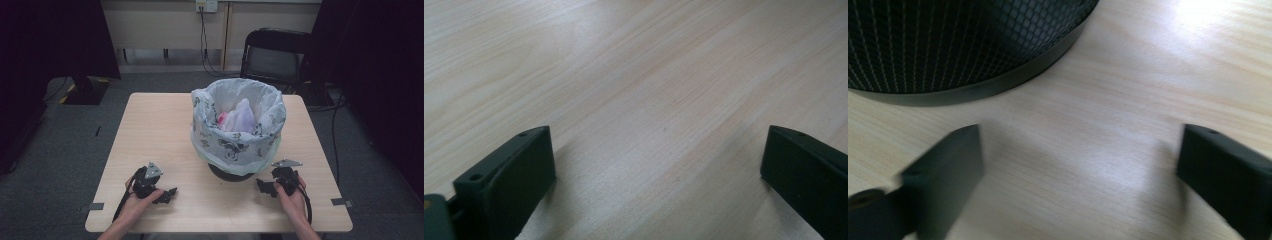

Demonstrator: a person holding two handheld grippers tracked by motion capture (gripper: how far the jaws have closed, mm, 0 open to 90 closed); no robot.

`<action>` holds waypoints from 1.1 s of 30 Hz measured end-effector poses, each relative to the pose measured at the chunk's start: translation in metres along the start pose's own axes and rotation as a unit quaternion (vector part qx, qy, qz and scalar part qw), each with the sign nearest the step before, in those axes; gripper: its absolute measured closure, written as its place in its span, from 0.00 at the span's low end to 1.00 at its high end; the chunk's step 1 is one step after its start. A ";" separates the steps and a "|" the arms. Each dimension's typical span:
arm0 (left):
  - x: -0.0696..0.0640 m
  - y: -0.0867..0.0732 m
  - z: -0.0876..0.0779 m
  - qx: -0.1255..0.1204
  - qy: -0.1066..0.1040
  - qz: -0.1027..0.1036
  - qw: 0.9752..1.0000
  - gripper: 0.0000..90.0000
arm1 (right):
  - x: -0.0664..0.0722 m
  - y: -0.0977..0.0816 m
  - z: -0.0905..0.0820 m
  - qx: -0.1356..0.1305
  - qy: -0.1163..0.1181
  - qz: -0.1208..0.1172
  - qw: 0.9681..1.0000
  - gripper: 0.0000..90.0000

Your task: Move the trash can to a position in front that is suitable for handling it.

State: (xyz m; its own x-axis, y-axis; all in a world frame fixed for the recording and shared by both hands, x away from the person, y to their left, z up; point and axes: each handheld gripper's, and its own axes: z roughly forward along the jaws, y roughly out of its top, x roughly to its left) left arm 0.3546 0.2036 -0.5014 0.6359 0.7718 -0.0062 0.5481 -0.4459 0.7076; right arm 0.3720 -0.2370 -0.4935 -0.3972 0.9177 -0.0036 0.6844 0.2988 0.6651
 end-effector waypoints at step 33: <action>0.023 0.126 0.004 -0.125 -0.025 -0.043 0.991 0.21 | -0.056 0.049 -0.046 -0.124 0.080 -0.016 0.989 0.31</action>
State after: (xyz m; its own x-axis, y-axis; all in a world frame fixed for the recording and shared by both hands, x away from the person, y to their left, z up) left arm 0.4405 0.1637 -0.4151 0.6217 0.7763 -0.1042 0.4536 -0.2484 0.8559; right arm 0.3995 -0.2855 -0.4269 -0.5218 0.8496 0.0765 0.5064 0.2364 0.8293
